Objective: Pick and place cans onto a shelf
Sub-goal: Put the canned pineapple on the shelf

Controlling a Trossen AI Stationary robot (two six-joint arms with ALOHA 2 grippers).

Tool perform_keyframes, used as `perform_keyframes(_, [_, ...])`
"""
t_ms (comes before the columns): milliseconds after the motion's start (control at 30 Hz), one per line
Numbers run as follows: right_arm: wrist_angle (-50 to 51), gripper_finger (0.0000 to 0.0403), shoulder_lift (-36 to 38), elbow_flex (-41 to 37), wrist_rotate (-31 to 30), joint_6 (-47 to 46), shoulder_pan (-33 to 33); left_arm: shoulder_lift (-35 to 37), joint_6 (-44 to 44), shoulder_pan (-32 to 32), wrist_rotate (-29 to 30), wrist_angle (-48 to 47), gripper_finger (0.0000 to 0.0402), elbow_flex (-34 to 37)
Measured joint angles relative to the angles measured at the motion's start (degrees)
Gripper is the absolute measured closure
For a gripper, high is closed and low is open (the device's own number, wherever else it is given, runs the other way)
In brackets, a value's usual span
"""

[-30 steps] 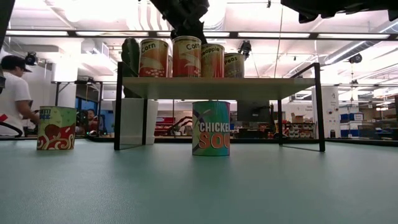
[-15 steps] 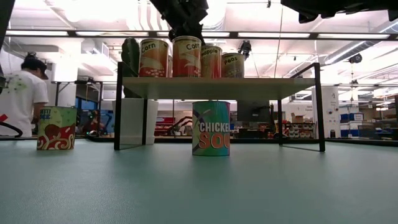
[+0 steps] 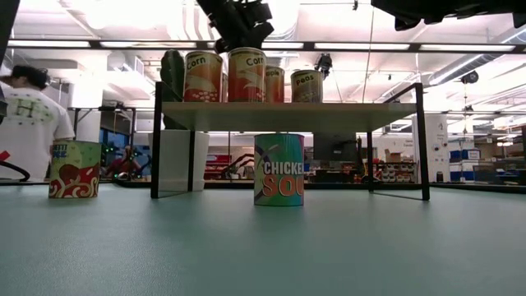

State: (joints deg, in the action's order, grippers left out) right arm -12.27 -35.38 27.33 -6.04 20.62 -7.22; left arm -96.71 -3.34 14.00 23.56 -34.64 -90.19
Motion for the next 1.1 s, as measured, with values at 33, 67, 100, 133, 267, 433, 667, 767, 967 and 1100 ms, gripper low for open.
perform_keyframes(33, [0.0,0.0394,0.0,0.0,0.0,0.0,0.0,0.0,0.3,0.0,0.6,-0.1,0.0402,0.0])
perform_keyframes(67, [0.0,0.0394,0.0,0.0,0.0,0.0,0.0,0.0,0.7,0.0,1.0,-0.3,0.0402,0.0])
perform_keyframes(100, [0.0,0.0394,0.0,0.0,0.0,0.0,0.0,0.0,1.0,0.0,1.1,-0.4,0.0402,0.0])
perform_keyframes(133, [0.0,0.0394,0.0,0.0,0.0,0.0,0.0,0.0,1.3,0.0,1.3,-0.4,0.0402,0.0])
perform_keyframes(267, [0.0,0.0394,0.0,0.0,0.0,0.0,0.0,0.0,2.4,0.0,1.5,-1.1,0.0402,0.0])
perform_keyframes(433, [0.0,0.0394,0.0,0.0,0.0,0.0,0.0,0.2,3.1,0.0,1.9,-2.4,0.0402,0.0])
perform_keyframes(667, [0.0,0.0394,0.0,0.0,0.0,0.0,0.0,0.3,3.4,0.0,2.5,-2.9,0.0402,0.0])
perform_keyframes(767, [0.0,0.0394,0.0,0.0,0.0,0.0,0.0,0.6,3.4,0.0,5.1,-4.2,0.0402,0.0])
perform_keyframes(967, [0.0,0.0394,0.0,0.0,0.0,0.0,0.0,1.0,3.5,0.0,5.6,-5.6,0.0402,0.0])
perform_keyframes(1100, [0.0,0.0394,0.0,0.0,0.0,0.0,0.0,1.0,3.5,0.0,5.9,-6.0,0.0402,0.0])
